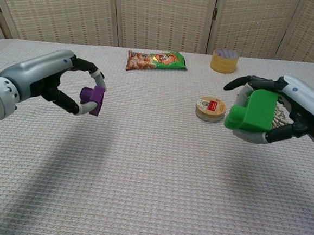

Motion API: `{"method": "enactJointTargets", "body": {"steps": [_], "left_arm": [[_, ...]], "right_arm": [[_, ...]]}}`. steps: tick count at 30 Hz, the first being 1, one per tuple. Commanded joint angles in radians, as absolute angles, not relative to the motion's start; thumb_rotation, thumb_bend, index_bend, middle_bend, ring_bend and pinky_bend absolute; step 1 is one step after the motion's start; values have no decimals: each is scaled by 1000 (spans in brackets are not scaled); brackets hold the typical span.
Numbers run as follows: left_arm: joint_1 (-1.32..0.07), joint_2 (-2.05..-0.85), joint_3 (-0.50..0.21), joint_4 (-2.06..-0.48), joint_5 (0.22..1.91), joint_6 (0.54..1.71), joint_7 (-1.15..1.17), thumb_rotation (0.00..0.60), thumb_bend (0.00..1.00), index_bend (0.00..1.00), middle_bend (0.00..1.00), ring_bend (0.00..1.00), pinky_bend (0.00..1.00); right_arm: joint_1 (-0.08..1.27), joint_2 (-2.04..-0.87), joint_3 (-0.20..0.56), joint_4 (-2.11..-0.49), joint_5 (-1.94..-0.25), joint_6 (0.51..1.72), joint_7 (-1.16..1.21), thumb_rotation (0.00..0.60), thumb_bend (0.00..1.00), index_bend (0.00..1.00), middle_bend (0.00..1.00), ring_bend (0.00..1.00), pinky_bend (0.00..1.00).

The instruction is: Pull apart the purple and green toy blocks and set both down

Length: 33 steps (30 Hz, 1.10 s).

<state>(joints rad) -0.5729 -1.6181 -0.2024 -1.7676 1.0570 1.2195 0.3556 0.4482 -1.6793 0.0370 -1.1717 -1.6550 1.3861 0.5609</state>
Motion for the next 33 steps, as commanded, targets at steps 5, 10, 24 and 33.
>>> {"method": "enactJointTargets", "body": {"steps": [5,10,24,33], "left_arm": [[-573,-1676,-146,-1584,1105,1149,281,600,457,765,234,12,0],[-580,-1710,-142,-1509,1120,1126,260,600,456,765,234,11,0],[-580,-1725,-133,-1396,1157,1049,149,600,449,436,169,0,0],[-586,-1721,-127,-1381,1188,1013,103,600,445,120,74,0,0]], "right_arm": [[446,-1562,15,-1215,-1619,1293,366,600,270,948,272,108,21],[446,-1569,8,-1185,-1604,1264,320,600,270,948,272,108,21],[471,-1565,-27,-1156,-1601,1163,328,600,270,524,50,15,0],[490,-1519,-34,-1208,-1580,1095,293,600,270,13,0,0,0]]}}
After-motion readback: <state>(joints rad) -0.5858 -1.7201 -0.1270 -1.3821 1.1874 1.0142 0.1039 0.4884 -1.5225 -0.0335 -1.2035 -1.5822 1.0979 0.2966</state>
